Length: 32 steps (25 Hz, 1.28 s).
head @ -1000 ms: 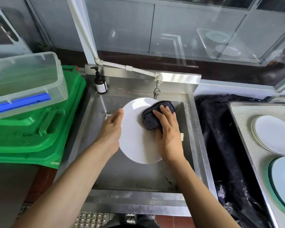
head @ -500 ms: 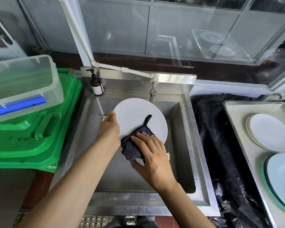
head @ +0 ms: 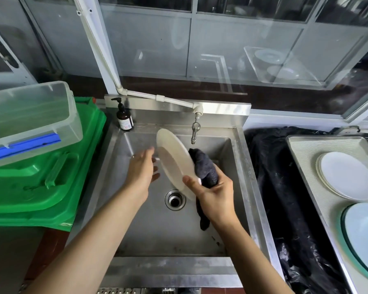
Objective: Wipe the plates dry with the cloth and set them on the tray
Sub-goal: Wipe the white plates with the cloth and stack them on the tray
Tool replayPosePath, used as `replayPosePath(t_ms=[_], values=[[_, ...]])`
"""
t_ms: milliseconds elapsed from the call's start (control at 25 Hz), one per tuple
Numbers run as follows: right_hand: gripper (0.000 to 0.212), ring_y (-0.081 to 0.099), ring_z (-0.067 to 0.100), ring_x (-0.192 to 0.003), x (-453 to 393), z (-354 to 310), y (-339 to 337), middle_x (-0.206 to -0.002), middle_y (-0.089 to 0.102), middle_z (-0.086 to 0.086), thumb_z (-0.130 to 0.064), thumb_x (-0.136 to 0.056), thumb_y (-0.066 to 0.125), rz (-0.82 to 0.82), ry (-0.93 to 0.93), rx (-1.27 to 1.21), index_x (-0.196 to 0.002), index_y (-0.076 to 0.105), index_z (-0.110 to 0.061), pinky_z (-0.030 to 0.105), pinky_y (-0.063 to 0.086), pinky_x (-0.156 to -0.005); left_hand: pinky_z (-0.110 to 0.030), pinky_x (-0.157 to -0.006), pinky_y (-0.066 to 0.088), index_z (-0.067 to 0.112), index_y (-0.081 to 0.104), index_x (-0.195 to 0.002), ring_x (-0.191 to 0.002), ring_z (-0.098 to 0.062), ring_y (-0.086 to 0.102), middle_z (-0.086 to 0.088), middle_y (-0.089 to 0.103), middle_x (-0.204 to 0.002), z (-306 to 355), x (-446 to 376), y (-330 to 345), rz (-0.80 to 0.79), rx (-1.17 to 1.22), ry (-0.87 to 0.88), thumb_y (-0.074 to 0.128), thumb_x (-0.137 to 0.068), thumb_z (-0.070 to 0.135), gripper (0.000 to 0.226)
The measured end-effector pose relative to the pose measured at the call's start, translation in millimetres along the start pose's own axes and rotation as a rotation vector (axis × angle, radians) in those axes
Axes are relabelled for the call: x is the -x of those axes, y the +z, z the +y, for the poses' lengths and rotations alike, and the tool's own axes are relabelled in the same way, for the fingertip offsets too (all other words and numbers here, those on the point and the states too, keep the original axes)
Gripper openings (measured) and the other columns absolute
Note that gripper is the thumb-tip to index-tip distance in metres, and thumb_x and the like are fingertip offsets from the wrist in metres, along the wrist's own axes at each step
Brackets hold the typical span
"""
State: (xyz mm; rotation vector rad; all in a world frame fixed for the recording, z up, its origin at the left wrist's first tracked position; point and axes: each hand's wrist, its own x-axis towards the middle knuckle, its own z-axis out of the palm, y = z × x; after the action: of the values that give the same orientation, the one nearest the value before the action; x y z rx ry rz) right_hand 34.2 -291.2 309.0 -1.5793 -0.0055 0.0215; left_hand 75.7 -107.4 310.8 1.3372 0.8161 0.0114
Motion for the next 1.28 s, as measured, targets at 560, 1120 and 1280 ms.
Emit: replayPosePath(t_ms=[560, 1120, 1280], values=[[0.031, 0.076, 0.031, -0.094, -13, 12, -29, -0.103, 0.079, 0.011, -0.031, -0.087, 0.082, 0.166, 0.425, -0.361, -0.112, 0.074, -0.015, 0.041, 0.062, -0.068, -0.038, -0.086, 0.056, 0.016, 0.065, -0.127, -0.108, -0.018, 0.070, -0.005, 0.073, -0.121, -5, 5, -21, -0.317, 0.377, -0.080, 0.058, -0.097, 0.042, 0.040], [0.031, 0.058, 0.018, -0.118, -51, 8, -24, -0.126, 0.065, -0.002, -0.019, -0.103, 0.049, 0.199, -0.198, 0.417, -0.132, 0.057, -0.023, 0.034, 0.044, -0.102, -0.037, -0.098, 0.051, 0.031, 0.081, -0.089, -0.108, -0.016, 0.070, 0.006, 0.077, -0.107, 19, 36, -13, -0.323, 0.120, 0.111, 0.065, -0.095, 0.038, 0.018], [0.046, 0.043, 0.018, -0.141, -42, 9, 2, -0.150, 0.051, 0.007, -0.026, -0.100, 0.048, -0.034, -0.618, 0.661, -0.143, 0.051, -0.010, 0.028, 0.027, -0.120, -0.010, -0.079, 0.049, 0.038, 0.081, -0.082, -0.091, 0.004, 0.067, 0.017, 0.077, -0.092, 11, 41, 4, -0.272, 0.069, 0.301, 0.060, -0.100, 0.022, 0.032]])
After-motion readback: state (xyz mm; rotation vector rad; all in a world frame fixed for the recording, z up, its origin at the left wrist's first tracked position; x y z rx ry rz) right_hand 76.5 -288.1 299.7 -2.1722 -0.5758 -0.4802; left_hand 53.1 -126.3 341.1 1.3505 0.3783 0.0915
